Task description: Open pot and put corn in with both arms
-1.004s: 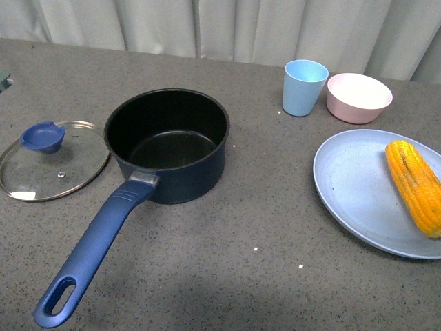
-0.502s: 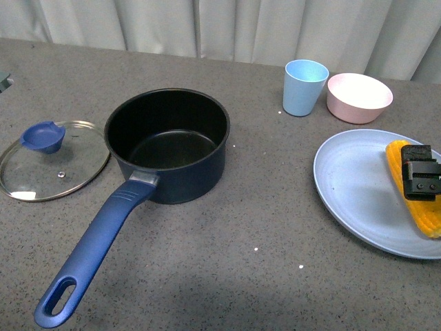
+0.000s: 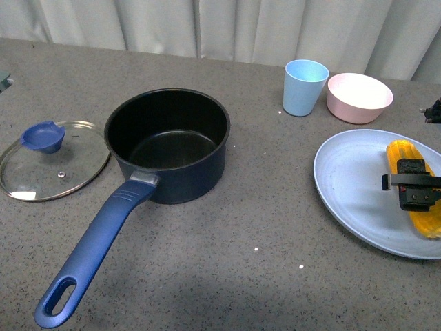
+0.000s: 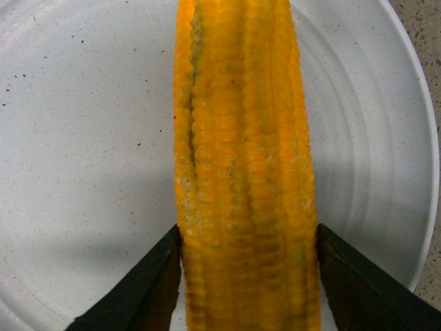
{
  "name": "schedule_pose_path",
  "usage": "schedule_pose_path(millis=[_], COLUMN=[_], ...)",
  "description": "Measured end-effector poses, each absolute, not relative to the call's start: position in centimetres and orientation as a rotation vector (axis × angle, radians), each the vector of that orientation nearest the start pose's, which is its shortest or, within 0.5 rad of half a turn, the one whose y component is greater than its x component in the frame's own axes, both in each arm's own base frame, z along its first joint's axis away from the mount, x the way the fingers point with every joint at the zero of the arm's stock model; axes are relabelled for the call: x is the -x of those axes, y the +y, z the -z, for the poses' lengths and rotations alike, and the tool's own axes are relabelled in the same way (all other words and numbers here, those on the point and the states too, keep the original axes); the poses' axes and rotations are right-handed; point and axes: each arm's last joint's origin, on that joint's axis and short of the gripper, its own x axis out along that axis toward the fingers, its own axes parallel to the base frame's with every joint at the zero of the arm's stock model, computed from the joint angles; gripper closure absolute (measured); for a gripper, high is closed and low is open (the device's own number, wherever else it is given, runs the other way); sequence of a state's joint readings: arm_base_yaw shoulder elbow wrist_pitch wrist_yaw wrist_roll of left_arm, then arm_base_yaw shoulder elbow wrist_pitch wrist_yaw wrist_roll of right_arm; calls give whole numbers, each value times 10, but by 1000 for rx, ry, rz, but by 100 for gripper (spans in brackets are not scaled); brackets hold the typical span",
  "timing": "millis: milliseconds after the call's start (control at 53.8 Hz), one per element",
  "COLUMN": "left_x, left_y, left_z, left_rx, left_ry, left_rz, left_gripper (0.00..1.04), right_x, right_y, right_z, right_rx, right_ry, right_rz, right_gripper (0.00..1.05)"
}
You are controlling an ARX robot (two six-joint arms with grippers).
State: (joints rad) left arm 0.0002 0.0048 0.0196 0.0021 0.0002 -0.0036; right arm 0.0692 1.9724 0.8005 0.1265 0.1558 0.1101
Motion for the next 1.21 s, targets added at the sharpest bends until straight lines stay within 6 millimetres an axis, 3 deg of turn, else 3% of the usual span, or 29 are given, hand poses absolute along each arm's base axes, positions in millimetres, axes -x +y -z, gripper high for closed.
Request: schedule_pose_path(millis=[112, 260, 484, 670, 911, 1042, 1209], left_x=[-97, -97, -97, -97, -97, -97, -97], left_y=[0, 0, 0, 0, 0, 0, 0], left_z=[-170, -170, -170, -170, -170, -170, -170], left_rx=[4, 4, 4, 4, 4, 4, 4], left_ry=[-17, -17, -17, -17, -17, -17, -17], left_rz=[0, 0, 0, 0, 0, 0, 0], left_gripper=[6, 6, 6, 6, 6, 6, 6], right_x=[-322, -318, -305, -307, -322, -331, -345], right_y=[18, 21, 42, 97, 185, 213, 235], right_z=[-61, -67, -112, -145, -149, -148, -141], right_rx=[7, -33, -213, -352, -350, -360, -379], right_ry=[1027, 1028, 990, 960, 987, 996, 1007], right_rz=[123, 58, -184, -484, -644, -669, -658], right_gripper=[65, 76, 85, 89, 92, 92, 93])
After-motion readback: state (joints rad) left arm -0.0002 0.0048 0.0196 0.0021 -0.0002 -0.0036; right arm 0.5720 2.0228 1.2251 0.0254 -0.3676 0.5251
